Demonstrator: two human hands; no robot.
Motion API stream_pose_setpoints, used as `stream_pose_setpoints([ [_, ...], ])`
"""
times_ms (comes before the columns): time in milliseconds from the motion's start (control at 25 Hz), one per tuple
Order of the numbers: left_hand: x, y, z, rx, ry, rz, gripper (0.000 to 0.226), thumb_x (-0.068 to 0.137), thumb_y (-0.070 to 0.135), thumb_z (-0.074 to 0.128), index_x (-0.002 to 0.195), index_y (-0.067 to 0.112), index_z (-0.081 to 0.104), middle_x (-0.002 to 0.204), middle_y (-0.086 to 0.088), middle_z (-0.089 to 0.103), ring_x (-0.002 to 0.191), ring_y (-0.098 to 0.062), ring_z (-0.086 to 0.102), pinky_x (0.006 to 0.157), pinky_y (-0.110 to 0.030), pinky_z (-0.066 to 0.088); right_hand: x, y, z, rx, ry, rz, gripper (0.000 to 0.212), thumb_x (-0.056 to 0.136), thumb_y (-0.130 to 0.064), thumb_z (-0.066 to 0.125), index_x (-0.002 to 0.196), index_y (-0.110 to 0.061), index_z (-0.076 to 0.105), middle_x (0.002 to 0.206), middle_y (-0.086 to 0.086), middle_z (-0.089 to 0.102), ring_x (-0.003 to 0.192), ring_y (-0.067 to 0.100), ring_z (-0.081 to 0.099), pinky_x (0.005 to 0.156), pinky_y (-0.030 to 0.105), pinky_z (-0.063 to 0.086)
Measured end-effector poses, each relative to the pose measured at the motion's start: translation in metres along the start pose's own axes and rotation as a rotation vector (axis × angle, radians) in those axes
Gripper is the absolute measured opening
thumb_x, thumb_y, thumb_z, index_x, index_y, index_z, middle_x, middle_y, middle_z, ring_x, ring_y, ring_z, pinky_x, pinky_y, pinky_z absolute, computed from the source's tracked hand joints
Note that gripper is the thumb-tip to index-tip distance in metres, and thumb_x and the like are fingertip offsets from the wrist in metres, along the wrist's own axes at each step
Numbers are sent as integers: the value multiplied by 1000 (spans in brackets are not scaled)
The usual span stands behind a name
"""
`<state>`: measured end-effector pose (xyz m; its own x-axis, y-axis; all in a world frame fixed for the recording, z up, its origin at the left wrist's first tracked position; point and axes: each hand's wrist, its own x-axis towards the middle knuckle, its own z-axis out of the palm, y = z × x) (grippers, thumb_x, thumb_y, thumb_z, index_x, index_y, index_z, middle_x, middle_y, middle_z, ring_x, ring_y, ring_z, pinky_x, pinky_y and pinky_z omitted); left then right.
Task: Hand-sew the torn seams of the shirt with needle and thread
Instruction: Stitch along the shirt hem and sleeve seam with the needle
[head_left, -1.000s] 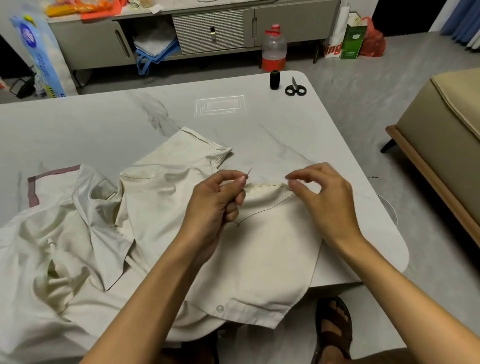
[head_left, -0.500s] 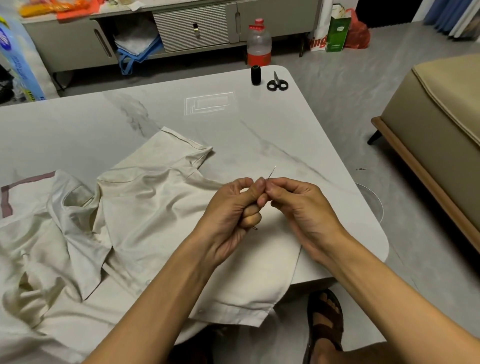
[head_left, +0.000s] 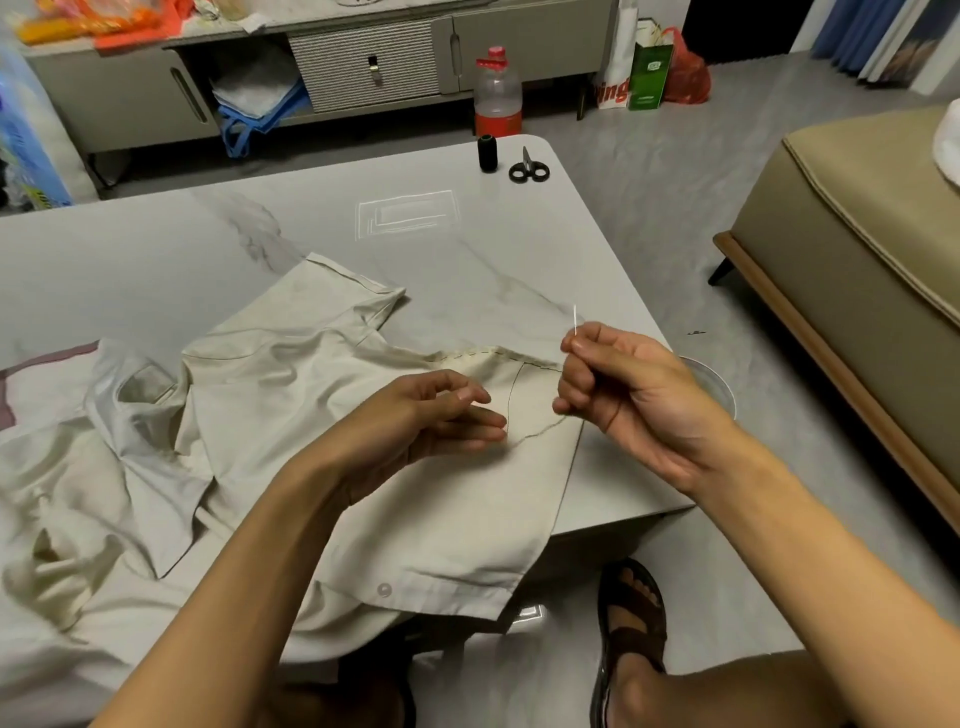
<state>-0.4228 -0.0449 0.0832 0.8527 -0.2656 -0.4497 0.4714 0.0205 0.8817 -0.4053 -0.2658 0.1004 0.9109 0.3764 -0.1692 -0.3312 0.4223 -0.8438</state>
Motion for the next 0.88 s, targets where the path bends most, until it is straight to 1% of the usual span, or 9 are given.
stream_pose_setpoints([
  [120,22,0,0,10,216,188,9,100,7,54,99,4,63,103,-23,73,92,-25,72,83,-30,59,-3,7,-14,-134,-15,143,8,90,-9,56,93,-3,59,60,6,52,56,16,53,62,29,55],
  [200,43,-2,-1,303,429,363,7,97,7,60,99,10,66,98,-10,74,89,-16,69,82,-25,52,5,19,-21,-257,97,168,11,97,-6,52,92,-2,62,64,7,58,60,18,58,64,30,57],
  [240,54,-3,1,528,496,440,10,95,8,63,104,11,67,102,-4,73,96,-15,66,84,-22,48,11,23,-23,-338,162,151,15,99,-6,51,91,-3,63,66,7,63,63,19,61,66,30,58],
  [360,87,-9,4,1023,448,568,26,94,14,65,121,13,66,119,-4,67,121,-23,52,99,-27,38,29,37,-25,-479,252,79,19,100,-7,50,90,-4,65,82,10,73,72,17,68,73,31,58],
  [480,101,-9,6,1172,372,556,14,95,17,63,106,15,72,99,-3,74,101,-25,63,103,-35,32,39,49,-26,-552,248,56,19,99,-5,49,88,-4,65,89,11,74,80,19,70,79,32,58],
  [560,100,-5,4,1155,325,466,11,97,20,61,91,19,71,84,3,72,82,-18,62,103,-31,30,45,55,-28,-606,254,54,19,98,-5,50,87,-4,65,84,9,75,79,21,71,78,31,57],
  [640,92,0,-1,960,262,321,17,97,21,61,81,20,67,68,10,63,66,-8,53,79,-24,41,48,57,-28,-634,251,50,18,97,-5,51,87,-4,65,79,8,74,74,21,70,76,31,56],
  [680,87,2,-3,846,224,248,20,97,21,61,78,18,67,61,13,56,59,-4,47,65,-22,38,49,57,-27,-653,242,41,17,97,-6,51,87,-5,65,76,8,74,72,21,69,75,31,56],
  [880,75,11,-7,606,132,156,24,99,13,54,87,-5,62,56,9,37,52,-7,28,49,-18,26,45,54,-12,-905,199,-31,15,94,-12,54,84,-12,65,65,2,70,66,18,64,72,27,50],
])
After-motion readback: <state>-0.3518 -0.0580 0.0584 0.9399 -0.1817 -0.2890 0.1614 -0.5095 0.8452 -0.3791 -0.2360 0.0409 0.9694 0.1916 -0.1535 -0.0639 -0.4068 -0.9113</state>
